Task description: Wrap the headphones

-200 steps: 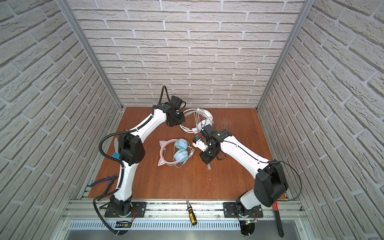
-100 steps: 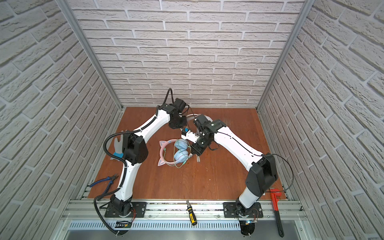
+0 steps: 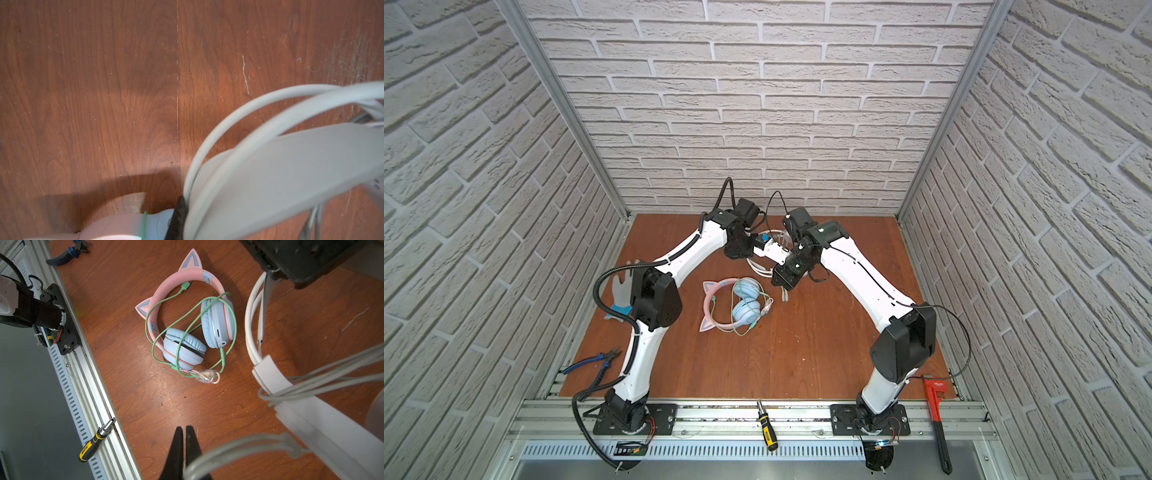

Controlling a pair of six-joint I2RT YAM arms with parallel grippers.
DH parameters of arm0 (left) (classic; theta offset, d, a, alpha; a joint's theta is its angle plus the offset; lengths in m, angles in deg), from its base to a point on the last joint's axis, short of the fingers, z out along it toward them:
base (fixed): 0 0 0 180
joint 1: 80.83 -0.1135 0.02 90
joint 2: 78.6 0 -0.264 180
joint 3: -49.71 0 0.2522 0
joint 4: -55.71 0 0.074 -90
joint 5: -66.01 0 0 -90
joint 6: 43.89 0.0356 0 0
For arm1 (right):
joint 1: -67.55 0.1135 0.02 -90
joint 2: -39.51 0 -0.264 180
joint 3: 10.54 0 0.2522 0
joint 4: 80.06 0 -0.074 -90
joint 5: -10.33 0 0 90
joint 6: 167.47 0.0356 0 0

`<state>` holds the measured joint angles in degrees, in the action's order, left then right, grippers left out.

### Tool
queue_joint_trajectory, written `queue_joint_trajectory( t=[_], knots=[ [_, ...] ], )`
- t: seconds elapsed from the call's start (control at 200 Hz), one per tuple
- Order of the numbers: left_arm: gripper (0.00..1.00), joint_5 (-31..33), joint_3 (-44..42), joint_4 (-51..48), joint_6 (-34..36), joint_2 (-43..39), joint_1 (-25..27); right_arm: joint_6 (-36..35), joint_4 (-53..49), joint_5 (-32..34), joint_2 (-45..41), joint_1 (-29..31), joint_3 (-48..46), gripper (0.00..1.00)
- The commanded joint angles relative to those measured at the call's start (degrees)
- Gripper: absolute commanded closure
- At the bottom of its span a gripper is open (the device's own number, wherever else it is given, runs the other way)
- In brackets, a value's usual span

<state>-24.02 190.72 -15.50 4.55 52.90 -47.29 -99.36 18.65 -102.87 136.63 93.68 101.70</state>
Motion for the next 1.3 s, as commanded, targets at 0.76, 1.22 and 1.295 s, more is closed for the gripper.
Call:
queue_joint_trajectory(
  t=[0.76,1.22,1.295],
  knots=[
    [1.00,-6.9,-11.7,13.0,-6.3,-11.4,-5.6,24.8,13.1,5.0,-32.7,-10.4,-37.8,0.94],
    [1.00,-10.6,-19.5,18.7,-10.0,-17.5,-9.3,33.9,15.1,4.3,-27.8,-15.0,-39.2,0.94],
    [1.00,-11.5,-21.5,19.9,-10.6,-18.7,-10.3,33.8,15.1,3.7,-26.3,-15.9,-39.3,0.94]
  ],
)
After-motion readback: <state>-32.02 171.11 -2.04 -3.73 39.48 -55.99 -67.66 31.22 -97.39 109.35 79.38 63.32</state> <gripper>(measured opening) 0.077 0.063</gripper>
